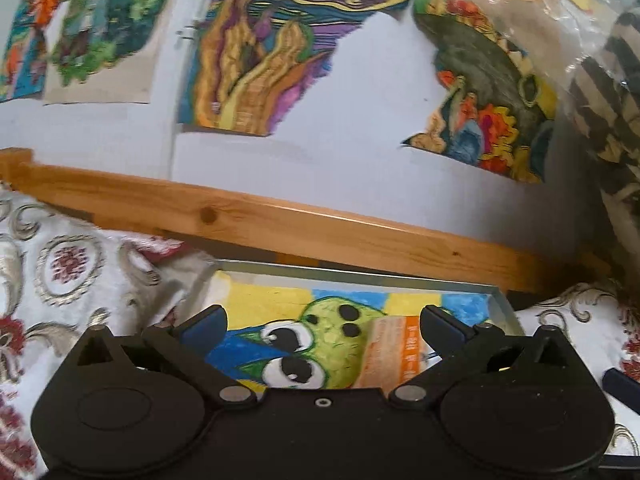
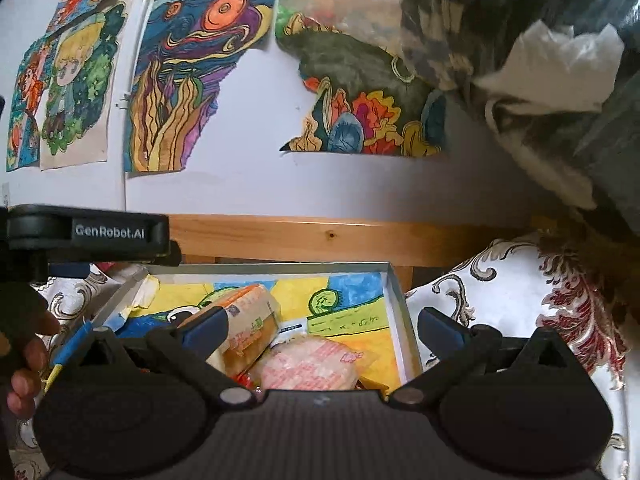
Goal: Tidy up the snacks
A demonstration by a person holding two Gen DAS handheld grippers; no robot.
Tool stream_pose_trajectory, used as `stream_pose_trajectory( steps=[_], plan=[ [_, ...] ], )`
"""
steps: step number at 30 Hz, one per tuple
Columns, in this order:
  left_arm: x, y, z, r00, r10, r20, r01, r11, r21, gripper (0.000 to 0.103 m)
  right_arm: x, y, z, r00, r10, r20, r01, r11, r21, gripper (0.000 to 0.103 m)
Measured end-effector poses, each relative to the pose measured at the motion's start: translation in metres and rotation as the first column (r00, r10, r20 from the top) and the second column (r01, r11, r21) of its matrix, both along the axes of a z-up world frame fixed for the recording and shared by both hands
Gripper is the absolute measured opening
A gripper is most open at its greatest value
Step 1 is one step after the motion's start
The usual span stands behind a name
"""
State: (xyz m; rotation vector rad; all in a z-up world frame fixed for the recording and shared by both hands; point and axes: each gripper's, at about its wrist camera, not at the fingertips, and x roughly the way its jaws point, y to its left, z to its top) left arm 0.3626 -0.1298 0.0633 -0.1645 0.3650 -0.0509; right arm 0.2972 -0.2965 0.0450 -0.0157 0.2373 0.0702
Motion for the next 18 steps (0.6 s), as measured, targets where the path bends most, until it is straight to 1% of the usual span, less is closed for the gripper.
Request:
stream_pose_trajectory(
  steps=[4,7,12,18],
  plan=[
    [-0.013,0.007,0.0,0.999,0.047,0.022,-0.047,0.999,-0.002,0.102,-0.016,0.003,0.006,1.0,-0.003,0.02,0.003,1.0,-0.023,0.103],
    [-0.027,0.008,-0.002,0.997,0.057,0.043,-0.058,0.998,0.018,0.102,-0.031,0.002,0.009,0.999,-0.017,0.035,0.019,0.999,-0.043,0.103],
    [-0.053,0.008,-0.002,0.996,0.049,0.069,-0.053,0.997,0.05,0.102,-0.051,-0.007,0.017,0.998,-0.046,0.046,0.046,0.999,-0.001,0.103],
    [-0.082,0.009,0.005,0.995,0.037,0.088,-0.043,0.997,0.069,0.102,-0.073,-0.01,0.025,0.996,-0.067,0.064,0.067,0.998,0.004,0.103]
  ],
)
